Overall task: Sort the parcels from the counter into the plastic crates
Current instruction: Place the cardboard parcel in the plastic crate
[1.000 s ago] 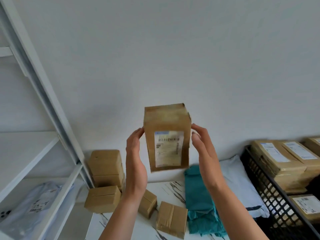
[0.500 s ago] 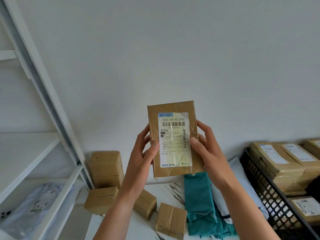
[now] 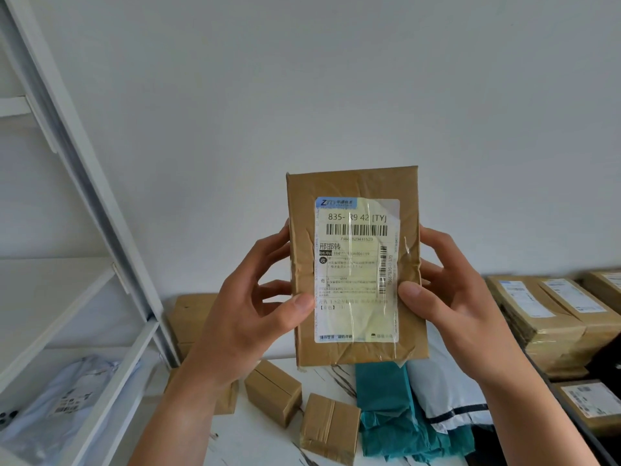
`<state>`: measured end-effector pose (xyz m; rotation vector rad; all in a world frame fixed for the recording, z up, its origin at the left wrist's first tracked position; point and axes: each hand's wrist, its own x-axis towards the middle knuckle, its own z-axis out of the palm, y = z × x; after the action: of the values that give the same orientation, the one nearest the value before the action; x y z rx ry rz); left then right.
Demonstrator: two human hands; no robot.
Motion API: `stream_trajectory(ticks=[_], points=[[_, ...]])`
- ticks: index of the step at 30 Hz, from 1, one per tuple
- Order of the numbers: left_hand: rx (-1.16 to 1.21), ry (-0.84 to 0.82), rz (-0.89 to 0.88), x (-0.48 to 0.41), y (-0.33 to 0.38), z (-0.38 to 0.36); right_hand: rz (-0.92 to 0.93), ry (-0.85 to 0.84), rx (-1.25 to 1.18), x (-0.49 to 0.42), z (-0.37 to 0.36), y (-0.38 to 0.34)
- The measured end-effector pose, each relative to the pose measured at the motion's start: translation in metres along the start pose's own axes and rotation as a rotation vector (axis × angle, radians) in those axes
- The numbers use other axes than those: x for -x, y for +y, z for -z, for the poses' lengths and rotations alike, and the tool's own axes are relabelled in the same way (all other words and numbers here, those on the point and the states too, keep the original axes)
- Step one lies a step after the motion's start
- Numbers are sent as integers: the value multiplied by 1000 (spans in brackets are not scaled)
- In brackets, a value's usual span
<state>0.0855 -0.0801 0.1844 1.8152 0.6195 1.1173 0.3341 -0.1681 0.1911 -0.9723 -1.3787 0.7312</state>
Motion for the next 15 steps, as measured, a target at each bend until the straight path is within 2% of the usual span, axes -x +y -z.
stream_trajectory(ticks=[10, 15], points=[[18, -4, -10, 2, 2, 10, 26, -25, -19, 1, -8, -3], [12, 14, 47, -1, -27, 15, -41, -31, 23, -6, -15, 20]])
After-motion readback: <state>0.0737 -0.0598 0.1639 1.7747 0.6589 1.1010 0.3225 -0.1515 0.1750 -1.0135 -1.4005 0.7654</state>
